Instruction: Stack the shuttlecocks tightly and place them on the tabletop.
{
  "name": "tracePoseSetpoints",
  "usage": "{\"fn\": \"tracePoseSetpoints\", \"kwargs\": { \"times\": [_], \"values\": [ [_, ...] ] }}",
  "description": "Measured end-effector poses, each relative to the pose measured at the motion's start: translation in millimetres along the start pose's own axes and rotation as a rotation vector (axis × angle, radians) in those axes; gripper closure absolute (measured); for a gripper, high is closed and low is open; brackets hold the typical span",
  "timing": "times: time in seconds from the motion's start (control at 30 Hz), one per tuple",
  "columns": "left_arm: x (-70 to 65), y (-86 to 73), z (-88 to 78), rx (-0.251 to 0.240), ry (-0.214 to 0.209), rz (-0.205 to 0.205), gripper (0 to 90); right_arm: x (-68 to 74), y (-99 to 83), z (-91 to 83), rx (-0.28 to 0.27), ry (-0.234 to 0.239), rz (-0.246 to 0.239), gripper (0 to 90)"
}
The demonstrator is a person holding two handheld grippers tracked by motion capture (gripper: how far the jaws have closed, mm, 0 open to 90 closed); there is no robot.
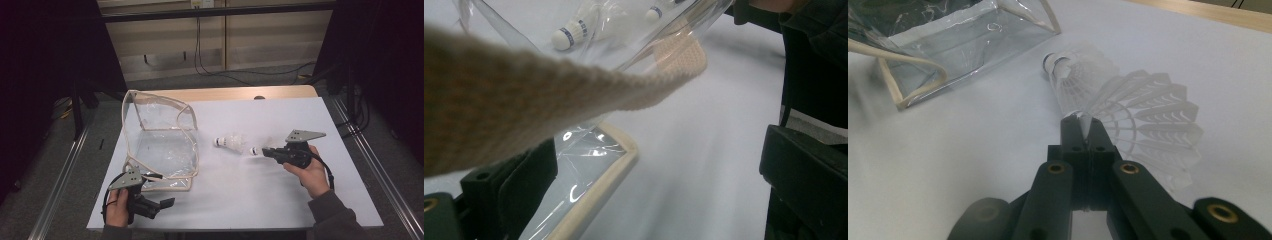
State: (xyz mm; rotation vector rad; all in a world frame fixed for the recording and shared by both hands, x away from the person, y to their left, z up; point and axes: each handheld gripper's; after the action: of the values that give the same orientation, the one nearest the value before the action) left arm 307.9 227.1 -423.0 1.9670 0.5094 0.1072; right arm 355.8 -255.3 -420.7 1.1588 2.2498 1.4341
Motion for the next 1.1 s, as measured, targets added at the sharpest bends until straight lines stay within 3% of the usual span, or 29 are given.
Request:
{"fn": "tracePoseSetpoints", "kwargs": {
  "times": [0.7,1.1],
  "values": [
    [-0.1,0.2,-0.1,0.001,0.002,0.001,2.0,-3.9,0.0,4.9,-0.036,-0.036,0.038,90.0],
    [-0.4,0.2,0.2,0.0,0.003,-0.001,2.1,-3.6,0.3,10.0,-0.039,-0.034,0.047,90.0]
  ]
}}
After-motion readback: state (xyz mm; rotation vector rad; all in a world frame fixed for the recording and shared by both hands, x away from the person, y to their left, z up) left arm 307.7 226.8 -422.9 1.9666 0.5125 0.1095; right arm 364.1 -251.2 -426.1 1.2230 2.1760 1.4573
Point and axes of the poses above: each handheld gripper's, and its own axes: z roughly forward along the jaws, y roughly out of its top, x roughly to its left, and after that the axes turned 3 degrees about z, right-handed
